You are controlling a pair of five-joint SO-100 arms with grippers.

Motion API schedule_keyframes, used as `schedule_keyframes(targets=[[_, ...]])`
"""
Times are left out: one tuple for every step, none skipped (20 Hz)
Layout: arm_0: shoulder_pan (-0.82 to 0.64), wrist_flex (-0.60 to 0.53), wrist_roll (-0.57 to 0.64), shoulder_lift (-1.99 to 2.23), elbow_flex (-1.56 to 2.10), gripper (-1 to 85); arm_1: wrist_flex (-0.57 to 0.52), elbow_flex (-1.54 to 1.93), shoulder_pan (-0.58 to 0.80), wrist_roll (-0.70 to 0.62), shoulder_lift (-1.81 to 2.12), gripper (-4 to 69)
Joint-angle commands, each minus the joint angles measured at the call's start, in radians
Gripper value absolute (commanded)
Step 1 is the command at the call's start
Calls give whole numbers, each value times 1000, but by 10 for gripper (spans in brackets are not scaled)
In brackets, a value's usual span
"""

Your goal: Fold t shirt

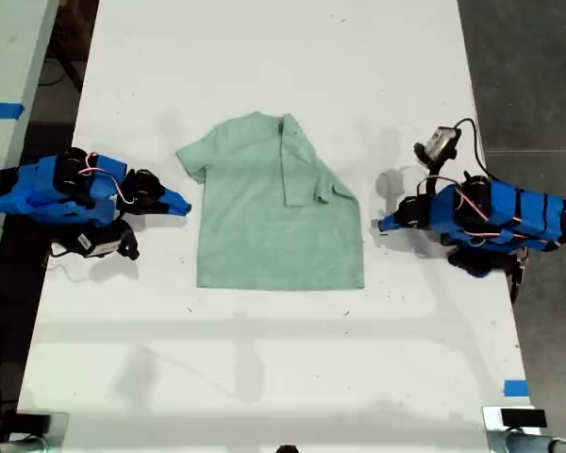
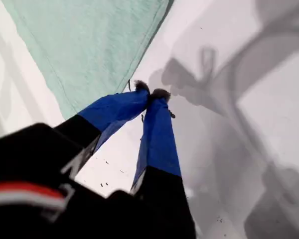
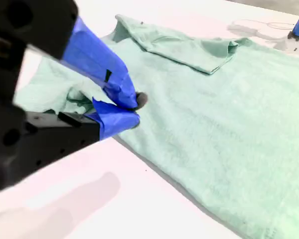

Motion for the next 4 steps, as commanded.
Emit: schedule_keyframes(targets=[[-5,-17,0,6,9,-1,2,32,-8,9,11,19],[-5,-17,0,6,9,-1,2,32,-8,11,11,19],[-5,-17,2,6,9,-1,2,32,-8,11,11,19],[-3,-17,2,6,9,-1,2,32,-8,11,11,19]])
